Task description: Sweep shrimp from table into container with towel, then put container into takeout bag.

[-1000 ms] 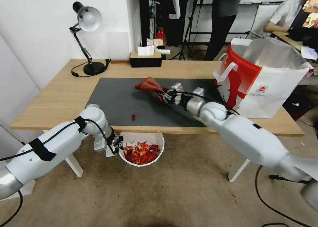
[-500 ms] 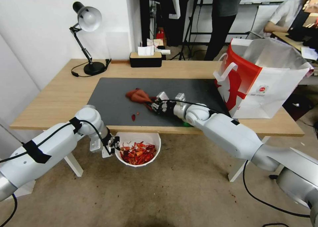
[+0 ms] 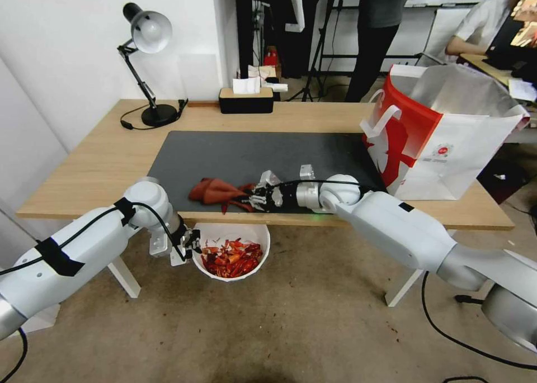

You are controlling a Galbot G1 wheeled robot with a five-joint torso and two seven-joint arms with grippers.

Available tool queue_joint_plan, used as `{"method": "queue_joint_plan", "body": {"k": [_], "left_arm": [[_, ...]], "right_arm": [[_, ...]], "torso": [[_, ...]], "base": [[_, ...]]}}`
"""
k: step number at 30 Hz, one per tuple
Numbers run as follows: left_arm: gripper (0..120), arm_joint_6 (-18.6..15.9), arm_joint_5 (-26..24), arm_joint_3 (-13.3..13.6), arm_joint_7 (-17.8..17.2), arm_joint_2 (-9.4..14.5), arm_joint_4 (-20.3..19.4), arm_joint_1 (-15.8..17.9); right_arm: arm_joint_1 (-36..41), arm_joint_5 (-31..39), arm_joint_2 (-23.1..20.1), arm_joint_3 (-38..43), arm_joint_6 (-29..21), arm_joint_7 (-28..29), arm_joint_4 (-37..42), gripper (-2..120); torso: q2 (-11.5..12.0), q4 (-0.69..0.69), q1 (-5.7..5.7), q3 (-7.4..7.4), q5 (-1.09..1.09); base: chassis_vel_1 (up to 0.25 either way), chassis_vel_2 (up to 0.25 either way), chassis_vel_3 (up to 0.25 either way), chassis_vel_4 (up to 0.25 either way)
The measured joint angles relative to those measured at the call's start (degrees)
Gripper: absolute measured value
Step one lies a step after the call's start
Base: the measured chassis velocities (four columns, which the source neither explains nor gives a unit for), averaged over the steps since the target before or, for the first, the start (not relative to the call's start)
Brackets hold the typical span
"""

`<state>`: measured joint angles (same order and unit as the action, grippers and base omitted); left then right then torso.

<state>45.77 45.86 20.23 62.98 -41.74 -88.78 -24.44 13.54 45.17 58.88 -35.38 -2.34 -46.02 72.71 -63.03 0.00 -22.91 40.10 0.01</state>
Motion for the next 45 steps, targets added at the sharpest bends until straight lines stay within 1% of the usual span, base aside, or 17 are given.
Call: {"method": "queue_joint_plan", "body": {"k": [5,6,11,16,19,21,22,24,25,28,29,31,32,33,34,40,45], "left_arm": [[0,0.0,0.0,0.1,0.0,-0.1,0.2,0.1],[0,0.1,0.0,0.2,0.0,-0.2,0.1,0.1],[0,0.0,0.0,0.2,0.0,0.4,-0.6,-0.1],[0,-0.1,0.0,0.1,0.0,0.6,-0.9,-0.1],[0,-0.1,0.0,0.1,0.1,0.6,-1.1,-0.2],[0,-0.3,0.0,0.0,0.2,0.9,-2.0,-0.6],[0,-0.3,0.0,0.0,0.2,0.9,-2.0,-0.6],[0,-0.7,0.0,-0.2,0.3,1.5,-3.0,-1.1],[0,-0.7,0.0,-0.2,0.3,1.5,-3.0,-1.1],[0,-0.9,0.1,-0.6,0.3,1.8,-3.3,-1.6],[0,-0.9,0.1,-0.6,0.3,1.8,-3.3,-1.6],[0,-0.9,0.1,-1.0,0.3,1.9,-3.5,-2.0],[0,-0.9,0.1,-1.0,0.3,1.9,-3.5,-2.0],[0,-0.9,0.1,-1.2,0.3,2.0,-3.5,-2.2],[0,-0.9,0.1,-1.2,0.3,2.1,-3.5,-2.4],[0,-0.8,0.2,-1.5,0.3,2.3,-4.2,-3.0],[0,-0.7,0.2,-2.3,0.0,3.1,-5.1,-4.1]], "right_arm": [[0.7,0.0,-1.2,0.1,-0.2,-1.1,1.2,8],[1.8,0.4,-3.1,0.7,-0.8,-1.9,3.1,8],[3.7,1.8,-5.8,1.8,-1.8,-2.1,6.0,8],[5.9,7.2,-7.4,5.9,-3.1,-1.0,8.9,8],[7.3,12.3,-8.0,9.2,-3.4,2.8,11.2,8],[9.7,16.5,-8.8,13.3,-2.5,14.0,15.9,8],[9.7,16.5,-8.8,13.3,-2.5,14.0,15.9,8],[12.3,17.5,-9.5,16.6,-1.6,29.9,21.4,8],[12.3,17.5,-9.5,16.6,-1.6,29.9,21.4,8],[17.0,11.2,-11.1,20.4,-3.9,53.2,26.3,8],[17.0,11.2,-11.1,20.4,-3.9,53.2,26.3,8],[19.8,8.4,-12.0,22.2,-7.2,65.6,28.7,8],[19.8,8.4,-12.0,22.2,-7.2,65.6,28.7,8],[21.6,8.0,-12.4,23.5,-9.7,72.5,30.3,8],[23.2,7.7,-12.8,24.7,-10.7,75.2,31.3,8],[26.4,6.4,-13.3,26.5,-7.6,71.2,31.1,8],[27.1,7.8,-12.3,27.8,-9.4,71.2,30.9,26]], "torso": [[0.0,0.00,0.00,0.00,0.01],[0.0,0.00,0.00,0.00,0.00],[0.0,-0.01,0.00,0.01,0.00],[0.0,-0.01,-0.01,0.01,-0.01],[0.0,0.00,-0.01,0.01,0.00],[0.0,-0.02,-0.01,0.01,-0.01],[0.0,-0.02,-0.01,0.01,-0.01],[0.0,0.00,-0.01,0.00,-0.01],[0.0,0.00,-0.01,0.00,-0.01],[0.0,0.01,-0.01,0.00,-0.01],[0.0,0.01,-0.01,0.00,-0.01],[0.0,-0.03,-0.01,0.00,0.01],[0.0,-0.03,-0.01,0.00,0.01],[0.0,-0.04,-0.01,0.00,0.03],[0.0,-0.02,0.00,0.00,-0.01],[0.0,0.00,-0.01,0.00,-0.01],[0.0,0.01,0.00,0.00,-0.02]], "base": [[0.000,0.000,0.000,0.000],[0.000,0.000,0.000,0.000],[0.000,0.000,0.000,0.000],[0.000,0.000,0.000,0.000],[0.000,0.000,0.000,0.000],[0.000,0.000,0.000,0.000],[0.000,0.000,0.000,0.000],[0.000,0.000,0.000,0.000],[0.000,0.000,0.000,0.000],[0.000,0.000,0.000,0.000],[0.000,0.000,0.000,0.000],[0.000,0.000,0.000,0.000],[0.000,0.000,0.000,0.000],[0.000,0.000,0.000,0.000],[0.000,0.000,0.000,0.000],[0.000,0.000,0.000,0.000],[0.000,0.000,0.000,0.000]]}}
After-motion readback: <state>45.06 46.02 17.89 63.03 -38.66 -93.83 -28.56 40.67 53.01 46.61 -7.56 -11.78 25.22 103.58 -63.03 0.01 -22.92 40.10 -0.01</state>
